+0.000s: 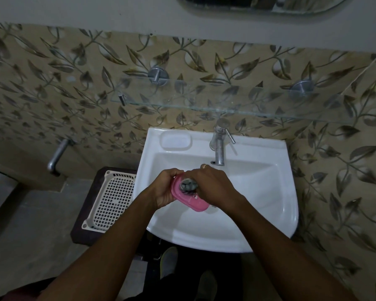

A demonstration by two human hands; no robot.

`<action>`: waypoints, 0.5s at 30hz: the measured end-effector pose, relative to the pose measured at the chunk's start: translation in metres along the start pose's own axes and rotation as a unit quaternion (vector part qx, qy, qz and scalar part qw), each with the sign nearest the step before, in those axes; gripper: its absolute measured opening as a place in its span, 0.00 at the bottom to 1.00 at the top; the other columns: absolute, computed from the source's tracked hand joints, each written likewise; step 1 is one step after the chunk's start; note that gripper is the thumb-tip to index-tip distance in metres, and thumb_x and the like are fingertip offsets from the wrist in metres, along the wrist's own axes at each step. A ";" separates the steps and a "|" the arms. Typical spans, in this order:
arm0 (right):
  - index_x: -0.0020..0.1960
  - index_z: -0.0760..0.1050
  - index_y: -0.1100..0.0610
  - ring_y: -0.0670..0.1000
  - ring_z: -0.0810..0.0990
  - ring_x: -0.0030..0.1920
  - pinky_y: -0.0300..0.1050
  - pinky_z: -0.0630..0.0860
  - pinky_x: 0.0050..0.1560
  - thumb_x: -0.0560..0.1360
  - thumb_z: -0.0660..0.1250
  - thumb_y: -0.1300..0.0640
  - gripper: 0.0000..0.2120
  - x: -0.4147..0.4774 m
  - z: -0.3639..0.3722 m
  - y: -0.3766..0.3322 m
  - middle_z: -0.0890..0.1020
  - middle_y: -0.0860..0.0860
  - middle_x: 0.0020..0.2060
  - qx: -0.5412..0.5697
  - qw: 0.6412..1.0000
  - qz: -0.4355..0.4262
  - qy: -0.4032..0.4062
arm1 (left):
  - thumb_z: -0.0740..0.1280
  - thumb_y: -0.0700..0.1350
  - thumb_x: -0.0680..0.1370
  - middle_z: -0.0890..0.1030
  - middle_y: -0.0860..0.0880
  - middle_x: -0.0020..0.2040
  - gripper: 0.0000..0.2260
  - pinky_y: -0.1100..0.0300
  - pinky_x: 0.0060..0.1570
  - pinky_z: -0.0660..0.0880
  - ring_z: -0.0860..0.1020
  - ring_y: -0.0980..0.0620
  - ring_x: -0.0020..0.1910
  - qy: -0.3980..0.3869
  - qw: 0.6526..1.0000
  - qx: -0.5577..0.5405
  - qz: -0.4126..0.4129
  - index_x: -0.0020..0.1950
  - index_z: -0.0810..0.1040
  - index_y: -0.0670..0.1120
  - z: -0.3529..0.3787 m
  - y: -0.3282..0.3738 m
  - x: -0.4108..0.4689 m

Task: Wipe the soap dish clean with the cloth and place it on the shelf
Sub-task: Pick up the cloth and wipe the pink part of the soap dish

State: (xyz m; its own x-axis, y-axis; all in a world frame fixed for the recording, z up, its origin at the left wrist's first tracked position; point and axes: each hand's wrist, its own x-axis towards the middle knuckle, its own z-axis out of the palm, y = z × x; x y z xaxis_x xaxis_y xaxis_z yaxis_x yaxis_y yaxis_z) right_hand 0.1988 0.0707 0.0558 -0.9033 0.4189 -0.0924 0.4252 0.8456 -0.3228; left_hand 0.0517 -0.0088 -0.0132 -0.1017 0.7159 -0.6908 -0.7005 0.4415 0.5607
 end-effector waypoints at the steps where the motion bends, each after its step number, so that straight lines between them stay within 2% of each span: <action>1: 0.58 0.77 0.48 0.52 0.76 0.50 0.44 0.68 0.39 0.75 0.66 0.55 0.12 0.002 0.000 -0.003 0.82 0.50 0.46 0.011 1.000 0.002 0.008 | 0.59 0.44 0.78 0.82 0.40 0.44 0.13 0.52 0.47 0.79 0.81 0.46 0.41 -0.004 1.000 0.001 -0.001 0.48 0.82 0.39 0.003 0.000 -0.001; 4: 0.59 0.76 0.47 0.52 0.77 0.48 0.47 0.74 0.43 0.75 0.66 0.53 0.13 0.002 0.007 -0.010 0.80 0.51 0.44 0.043 0.999 0.013 0.003 | 0.59 0.44 0.78 0.82 0.41 0.41 0.13 0.55 0.42 0.80 0.81 0.47 0.38 -0.009 1.000 -0.005 -0.011 0.45 0.80 0.38 0.006 0.003 -0.002; 6: 0.57 0.77 0.47 0.54 0.79 0.46 0.46 0.73 0.43 0.75 0.66 0.50 0.11 -0.002 0.012 -0.006 0.76 0.52 0.42 0.032 0.999 0.015 -0.020 | 0.61 0.45 0.78 0.82 0.40 0.44 0.11 0.53 0.45 0.79 0.81 0.46 0.41 -0.007 1.000 0.001 -0.014 0.48 0.79 0.38 0.003 0.006 -0.003; 9: 0.54 0.79 0.44 0.55 0.80 0.44 0.45 0.74 0.43 0.74 0.66 0.44 0.11 -0.009 0.017 0.004 0.79 0.51 0.42 -0.009 1.000 0.015 -0.024 | 0.63 0.44 0.78 0.81 0.40 0.47 0.10 0.50 0.48 0.79 0.81 0.44 0.44 -0.007 1.000 -0.001 -0.007 0.53 0.77 0.39 -0.003 0.006 -0.004; 12: 0.49 0.80 0.46 0.54 0.80 0.43 0.44 0.74 0.42 0.72 0.67 0.41 0.12 -0.007 0.023 0.003 0.82 0.51 0.40 -0.011 0.999 0.032 0.018 | 0.62 0.44 0.78 0.81 0.40 0.44 0.10 0.51 0.45 0.79 0.80 0.45 0.41 -0.016 1.000 -0.023 -0.004 0.50 0.78 0.39 -0.001 0.001 -0.004; 15: 0.45 0.80 0.49 0.53 0.80 0.41 0.45 0.75 0.38 0.72 0.67 0.42 0.11 0.002 0.030 -0.007 0.83 0.49 0.38 0.004 0.989 0.097 0.112 | 0.60 0.42 0.78 0.80 0.40 0.42 0.10 0.51 0.48 0.77 0.78 0.46 0.40 -0.033 0.998 -0.059 -0.016 0.49 0.78 0.37 0.007 -0.003 -0.003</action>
State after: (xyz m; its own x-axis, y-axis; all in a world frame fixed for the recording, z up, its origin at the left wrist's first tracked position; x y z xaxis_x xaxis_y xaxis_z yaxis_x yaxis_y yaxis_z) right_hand 0.1928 0.0558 0.0299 -0.7688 0.6369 0.0571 0.5885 0.7397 -0.3265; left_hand 0.0592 -0.0084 -0.0091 -0.0347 0.7384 -0.6735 -0.7817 0.3998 0.4786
